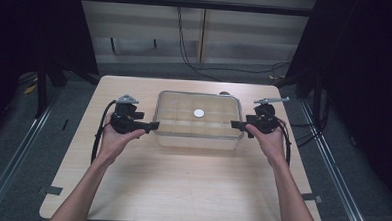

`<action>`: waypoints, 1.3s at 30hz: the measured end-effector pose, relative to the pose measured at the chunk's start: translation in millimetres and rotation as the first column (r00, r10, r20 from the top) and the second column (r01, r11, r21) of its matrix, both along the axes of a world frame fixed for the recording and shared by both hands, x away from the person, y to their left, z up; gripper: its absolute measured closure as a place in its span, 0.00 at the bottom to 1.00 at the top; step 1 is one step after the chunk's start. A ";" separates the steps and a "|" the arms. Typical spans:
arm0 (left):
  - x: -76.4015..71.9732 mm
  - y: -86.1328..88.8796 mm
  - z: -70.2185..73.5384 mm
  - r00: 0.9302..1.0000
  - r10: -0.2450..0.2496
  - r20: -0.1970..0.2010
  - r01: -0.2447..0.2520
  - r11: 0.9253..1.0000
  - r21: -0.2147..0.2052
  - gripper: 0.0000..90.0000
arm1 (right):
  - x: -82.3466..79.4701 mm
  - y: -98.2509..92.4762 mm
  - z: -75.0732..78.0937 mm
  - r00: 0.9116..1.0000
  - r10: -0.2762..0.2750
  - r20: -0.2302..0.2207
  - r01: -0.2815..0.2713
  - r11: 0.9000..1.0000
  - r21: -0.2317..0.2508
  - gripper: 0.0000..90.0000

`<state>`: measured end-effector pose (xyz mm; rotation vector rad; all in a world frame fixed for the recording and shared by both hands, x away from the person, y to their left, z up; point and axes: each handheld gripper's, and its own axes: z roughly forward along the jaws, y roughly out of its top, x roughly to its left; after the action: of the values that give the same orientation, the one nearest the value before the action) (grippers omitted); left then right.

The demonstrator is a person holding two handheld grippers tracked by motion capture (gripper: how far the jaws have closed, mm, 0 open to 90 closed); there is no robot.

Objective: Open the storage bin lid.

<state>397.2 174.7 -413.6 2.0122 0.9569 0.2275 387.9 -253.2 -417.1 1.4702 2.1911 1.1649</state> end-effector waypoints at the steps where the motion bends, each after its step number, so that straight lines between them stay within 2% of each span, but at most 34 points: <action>1: -0.6 -2.5 0.8 1.000 -0.001 0.006 0.001 1.000 0.008 0.24 | 0.5 -0.4 0.6 1.000 -0.010 0.002 0.010 1.000 -0.003 0.24; 3: 0.5 -4.8 2.3 1.000 -0.001 0.012 0.001 1.000 0.010 0.24 | 3.2 -1.6 0.6 1.000 0.000 -0.009 0.000 1.000 0.021 0.22; 5: 4.1 -4.7 2.4 1.000 0.001 0.012 -0.001 1.000 0.009 0.24 | 4.5 1.1 -0.2 1.000 -0.011 -0.027 0.010 1.000 -0.015 0.19; 8: 12.8 -3.8 -4.9 1.000 0.017 -0.021 -0.018 1.000 -0.009 0.24 | 6.9 1.2 -4.0 0.999 0.002 -0.036 -0.002 1.000 0.004 0.19; 10: 18.9 -3.6 -11.8 0.998 0.036 -0.051 -0.036 0.999 0.007 0.28 | 11.0 -1.6 -10.0 0.999 0.020 -0.051 -0.018 0.999 0.036 0.22; 12: 21.6 -4.6 -16.3 0.998 0.030 -0.061 -0.030 1.000 -0.001 0.26 | 14.0 -5.6 -15.2 0.998 0.014 -0.067 -0.010 0.998 0.064 0.21; 15: 24.3 -6.6 -17.9 0.998 0.020 -0.057 -0.020 1.000 0.000 0.28 | 15.5 -5.1 -16.9 0.998 0.014 -0.065 -0.010 0.998 0.062 0.21; 17: 26.2 -9.6 -19.0 0.997 0.007 -0.073 -0.009 1.000 -0.025 0.30 | 17.1 -4.0 -16.9 0.998 0.017 -0.065 -0.013 0.998 0.065 0.20; 18: 26.5 -10.8 -19.0 0.997 -0.010 -0.074 0.008 1.000 -0.022 0.34 | 17.6 -2.9 -16.9 0.998 0.028 -0.063 -0.023 0.997 0.072 0.20; 19: 25.8 -14.6 -19.3 0.998 -0.002 -0.057 0.002 1.000 0.000 0.37 | 17.8 -1.8 -16.9 0.997 0.040 -0.061 -0.036 0.996 0.077 0.20; 22: 27.3 -17.7 -21.1 0.998 -0.001 -0.060 0.003 1.000 0.019 0.32 | 17.4 5.2 -17.3 0.998 0.043 -0.052 -0.040 0.998 0.052 0.16; 24: 29.7 -17.7 -23.0 0.997 -0.007 -0.071 0.009 1.000 0.025 0.33 | 18.6 6.4 -17.8 0.997 0.031 -0.064 -0.028 0.999 0.042 0.16; 29: 33.6 -21.5 -25.8 0.996 -0.015 -0.085 0.017 1.000 0.017 0.27 | 22.5 8.7 -22.4 0.996 0.011 -0.085 -0.009 1.000 0.022 0.13; 30: 34.1 -22.1 -26.3 0.996 -0.023 -0.090 0.024 1.000 0.018 0.24 | 23.8 9.4 -25.3 0.994 0.018 -0.107 -0.016 1.000 0.024 0.15; 32: 34.8 -21.8 -26.8 0.995 -0.037 -0.098 0.039 0.999 0.019 0.21 | 24.8 9.6 -31.4 0.990 0.040 -0.137 -0.031 0.997 0.070 0.11; 34: 36.1 -21.5 -27.4 0.994 -0.042 -0.104 0.044 0.999 0.017 0.20 | 22.8 9.4 -31.9 0.995 0.012 -0.095 -0.006 0.998 0.069 0.15; 39: 39.5 -23.7 -29.5 0.992 -0.044 -0.119 0.045 0.999 0.004 0.17 | 27.2 14.0 -31.9 0.993 0.002 -0.119 0.005 0.998 0.058 0.10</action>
<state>436.8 151.0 -443.1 2.0699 0.9848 0.0876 415.0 -239.2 -449.1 1.6039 2.2504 1.1789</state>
